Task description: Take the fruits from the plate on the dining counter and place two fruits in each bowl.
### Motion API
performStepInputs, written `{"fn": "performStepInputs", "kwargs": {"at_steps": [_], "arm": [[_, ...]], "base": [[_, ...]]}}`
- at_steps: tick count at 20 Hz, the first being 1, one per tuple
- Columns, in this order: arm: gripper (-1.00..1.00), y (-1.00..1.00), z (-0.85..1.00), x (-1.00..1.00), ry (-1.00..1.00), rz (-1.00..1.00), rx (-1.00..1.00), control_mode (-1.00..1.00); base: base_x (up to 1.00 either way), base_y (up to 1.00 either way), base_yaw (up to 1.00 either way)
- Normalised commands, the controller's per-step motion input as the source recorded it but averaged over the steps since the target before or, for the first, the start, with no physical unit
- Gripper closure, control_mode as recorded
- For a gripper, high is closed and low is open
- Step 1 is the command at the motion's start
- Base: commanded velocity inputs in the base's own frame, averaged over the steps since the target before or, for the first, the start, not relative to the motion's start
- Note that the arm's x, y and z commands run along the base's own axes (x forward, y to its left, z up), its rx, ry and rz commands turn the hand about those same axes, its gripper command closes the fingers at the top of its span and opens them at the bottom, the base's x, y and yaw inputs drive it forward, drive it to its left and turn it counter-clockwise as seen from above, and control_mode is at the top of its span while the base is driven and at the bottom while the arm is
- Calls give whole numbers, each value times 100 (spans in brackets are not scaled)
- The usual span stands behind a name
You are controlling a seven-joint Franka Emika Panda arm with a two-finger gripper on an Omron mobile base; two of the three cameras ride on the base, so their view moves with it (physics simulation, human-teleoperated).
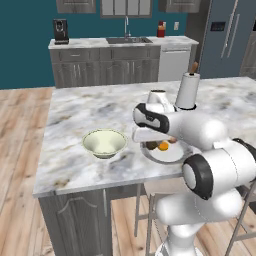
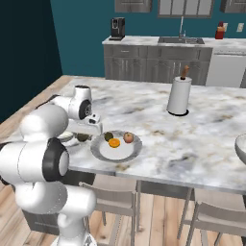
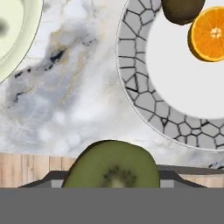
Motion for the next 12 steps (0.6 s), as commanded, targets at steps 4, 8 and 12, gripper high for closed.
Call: {"fn": "performStepInputs", "kwargs": {"at_steps": [4, 8, 12], "arm": [[100, 100, 42, 0, 18, 0, 0, -100], [100, 100, 24, 26, 18, 0, 0, -100], [100, 78, 0, 68, 10, 0, 0, -100]], "base": [[0, 0, 0], [0, 0, 0], [0, 0, 0]]}}
